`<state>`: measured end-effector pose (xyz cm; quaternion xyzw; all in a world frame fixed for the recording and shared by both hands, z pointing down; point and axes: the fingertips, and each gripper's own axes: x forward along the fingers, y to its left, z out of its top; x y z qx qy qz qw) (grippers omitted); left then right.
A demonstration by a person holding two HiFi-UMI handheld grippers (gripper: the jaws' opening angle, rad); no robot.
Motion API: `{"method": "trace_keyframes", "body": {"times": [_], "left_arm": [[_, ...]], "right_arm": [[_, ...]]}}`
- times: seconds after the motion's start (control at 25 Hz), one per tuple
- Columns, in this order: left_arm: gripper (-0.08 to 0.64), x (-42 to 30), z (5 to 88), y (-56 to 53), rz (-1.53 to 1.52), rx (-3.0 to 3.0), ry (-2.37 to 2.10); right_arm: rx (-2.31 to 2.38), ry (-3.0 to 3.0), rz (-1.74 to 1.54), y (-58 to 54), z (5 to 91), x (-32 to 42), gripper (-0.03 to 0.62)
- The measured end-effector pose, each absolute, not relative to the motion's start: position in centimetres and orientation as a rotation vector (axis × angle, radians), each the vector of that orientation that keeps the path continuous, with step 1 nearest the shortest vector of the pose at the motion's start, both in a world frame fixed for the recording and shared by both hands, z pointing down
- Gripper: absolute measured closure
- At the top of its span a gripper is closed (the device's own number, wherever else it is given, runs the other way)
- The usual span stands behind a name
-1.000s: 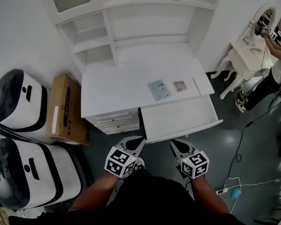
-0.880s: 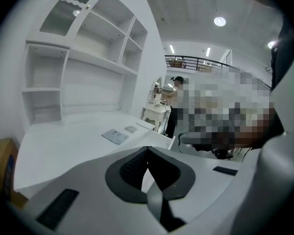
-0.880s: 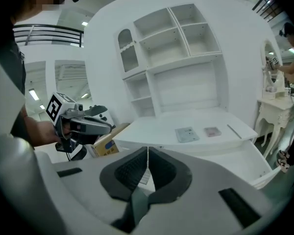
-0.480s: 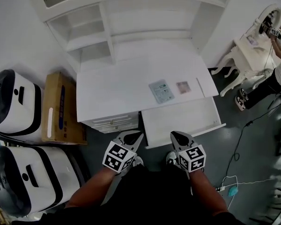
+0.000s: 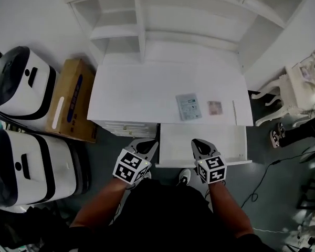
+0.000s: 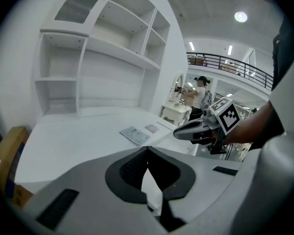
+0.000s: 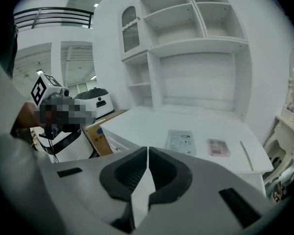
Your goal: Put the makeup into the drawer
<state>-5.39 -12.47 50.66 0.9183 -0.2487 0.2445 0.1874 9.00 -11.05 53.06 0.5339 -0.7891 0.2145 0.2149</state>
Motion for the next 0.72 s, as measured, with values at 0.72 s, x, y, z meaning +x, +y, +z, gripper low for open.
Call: {"method": "trace_keyframes", "body": {"times": [0.72], "left_arm": [[0.555, -6.2, 55.3, -10.8, 0.798, 2.403, -0.882]], "right_arm": [[1.130, -2.028, 0.338, -22.7, 64.2, 8.0, 0.482]]}}
